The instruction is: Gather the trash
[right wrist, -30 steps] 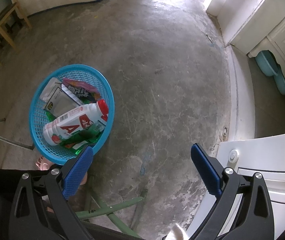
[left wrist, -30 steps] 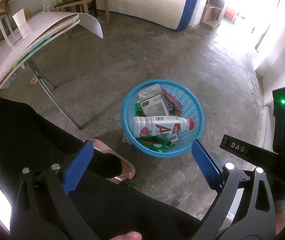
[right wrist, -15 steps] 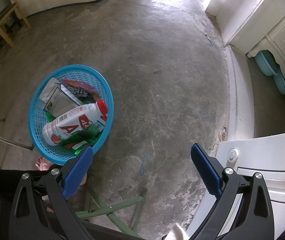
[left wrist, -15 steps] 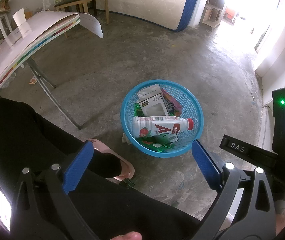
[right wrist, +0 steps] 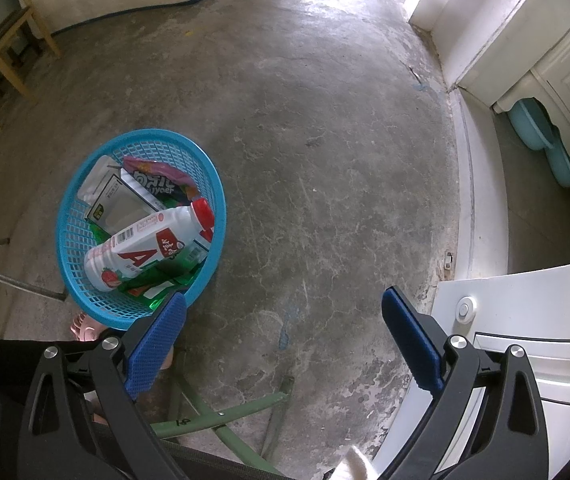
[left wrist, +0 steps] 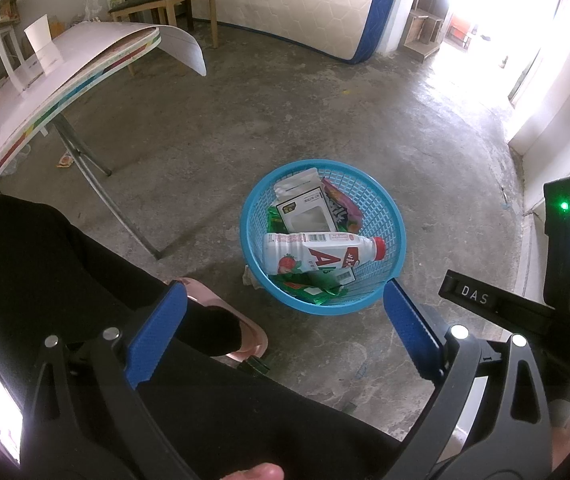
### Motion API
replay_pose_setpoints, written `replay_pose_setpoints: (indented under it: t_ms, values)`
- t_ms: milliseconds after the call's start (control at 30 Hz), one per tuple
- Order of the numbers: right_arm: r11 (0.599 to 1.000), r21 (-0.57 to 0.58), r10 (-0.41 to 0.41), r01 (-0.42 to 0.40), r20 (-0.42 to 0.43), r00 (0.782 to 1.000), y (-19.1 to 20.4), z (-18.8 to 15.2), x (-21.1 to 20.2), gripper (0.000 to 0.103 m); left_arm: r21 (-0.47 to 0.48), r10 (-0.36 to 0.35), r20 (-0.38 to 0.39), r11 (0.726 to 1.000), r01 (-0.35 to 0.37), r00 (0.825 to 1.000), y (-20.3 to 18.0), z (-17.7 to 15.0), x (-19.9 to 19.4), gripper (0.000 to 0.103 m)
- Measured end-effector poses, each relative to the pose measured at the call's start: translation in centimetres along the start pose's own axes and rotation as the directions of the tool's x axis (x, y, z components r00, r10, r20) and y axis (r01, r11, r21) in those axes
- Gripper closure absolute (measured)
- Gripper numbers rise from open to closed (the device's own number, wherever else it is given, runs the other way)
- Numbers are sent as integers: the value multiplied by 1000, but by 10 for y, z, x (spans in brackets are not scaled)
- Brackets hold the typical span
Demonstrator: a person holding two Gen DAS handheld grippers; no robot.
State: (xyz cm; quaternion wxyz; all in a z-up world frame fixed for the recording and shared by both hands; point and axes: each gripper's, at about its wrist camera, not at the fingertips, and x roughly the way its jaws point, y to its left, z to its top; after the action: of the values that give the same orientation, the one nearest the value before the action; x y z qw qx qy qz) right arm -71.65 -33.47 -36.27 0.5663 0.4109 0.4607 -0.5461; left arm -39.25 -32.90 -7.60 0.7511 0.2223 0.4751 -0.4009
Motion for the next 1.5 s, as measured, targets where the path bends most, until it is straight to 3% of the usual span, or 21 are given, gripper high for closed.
replay_pose_setpoints:
  t_ms: [1500]
  values:
    - [1000, 6, 0, 0, -9, 1000, 1, -3, 2, 8, -2, -3, 1, 1000, 3, 1000, -3, 1, 1, 8]
